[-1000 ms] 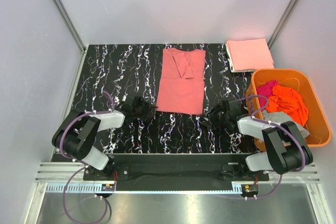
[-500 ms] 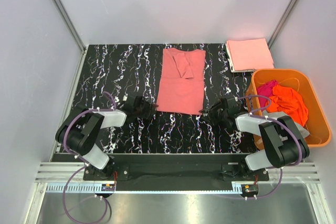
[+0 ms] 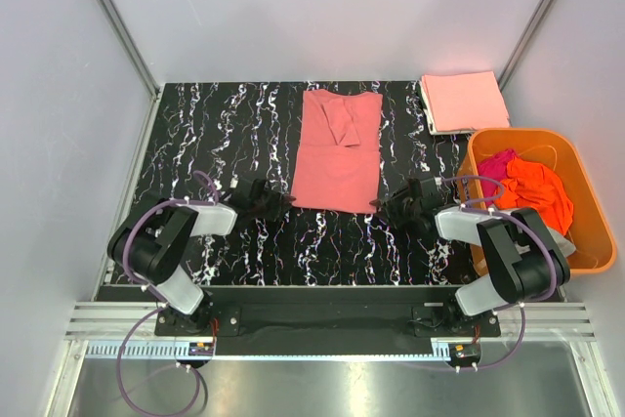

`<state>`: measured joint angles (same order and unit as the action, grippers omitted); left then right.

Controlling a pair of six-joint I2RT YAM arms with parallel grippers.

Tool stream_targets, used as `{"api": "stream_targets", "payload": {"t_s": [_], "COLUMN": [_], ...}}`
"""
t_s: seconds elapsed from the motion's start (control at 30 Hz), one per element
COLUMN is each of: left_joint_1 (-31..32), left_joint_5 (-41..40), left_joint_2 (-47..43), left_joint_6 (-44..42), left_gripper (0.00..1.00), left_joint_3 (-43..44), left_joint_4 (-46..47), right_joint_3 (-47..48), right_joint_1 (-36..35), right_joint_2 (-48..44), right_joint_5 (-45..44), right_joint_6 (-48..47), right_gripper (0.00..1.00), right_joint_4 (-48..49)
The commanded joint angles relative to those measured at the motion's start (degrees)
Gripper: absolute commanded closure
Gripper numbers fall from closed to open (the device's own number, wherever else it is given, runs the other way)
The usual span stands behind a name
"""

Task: Fold and stack the t-shirts
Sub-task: Fold the tshirt

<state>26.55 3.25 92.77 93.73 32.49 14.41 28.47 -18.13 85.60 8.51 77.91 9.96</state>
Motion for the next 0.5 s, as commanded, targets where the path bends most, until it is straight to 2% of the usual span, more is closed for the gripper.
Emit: {"api": "stream_targets", "payload": {"t_s": [0.0,0.07,0.13,0.17,0.2,0.23,0.37,0.47], "left_joint_1": [0.17,0.26,0.17,0.17,0.09,0.17,0.17,0.44], "left_joint_5": [-0.52,-0.35,0.09,1.31,1.32,1.76,4.22,5.10], "left_joint_2": [2.50,2.59,2.50,2.76,2.77,2.68,0.75,-3.20], "left_joint_6": [-1.01,-1.18,-1.88,-2.41,-2.50,-2.68,-3.82,-4.09], "left_gripper": [0.71,0.74,0.79,0.99,0.99,1.00,1.00,1.00], "left_joint_3": [-2.08,-2.34,-2.43,-2.26,-2.26,-2.34,-3.22,-5.32], "left_joint_4": [-3.96,-3.17,-2.81,-2.90,-3.07,-3.08,-4.13,-5.27], "right_joint_3": [-0.87,-1.05,-1.13,-1.13,-1.13,-1.22,-0.52,-0.86], "right_joint_1": [0.29,0.38,0.38,0.38,0.38,0.38,0.38,0.29], "right_joint_2": [2.20,1.85,1.76,1.59,1.50,1.41,-0.34,-5.08], "right_joint_5": [-4.56,-4.65,-4.47,-4.38,-4.38,-4.30,-1.32,-0.61], "right_joint_6": [1.46,1.54,1.37,0.50,0.14,-0.21,-3.98,-6.45], "right_gripper": [0.60,0.64,0.74,0.94,0.94,0.99,1.00,1.00], "right_joint_4": [-4.33,-4.51,-4.51,-4.85,-4.86,-5.03,-7.05,-12.06]}}
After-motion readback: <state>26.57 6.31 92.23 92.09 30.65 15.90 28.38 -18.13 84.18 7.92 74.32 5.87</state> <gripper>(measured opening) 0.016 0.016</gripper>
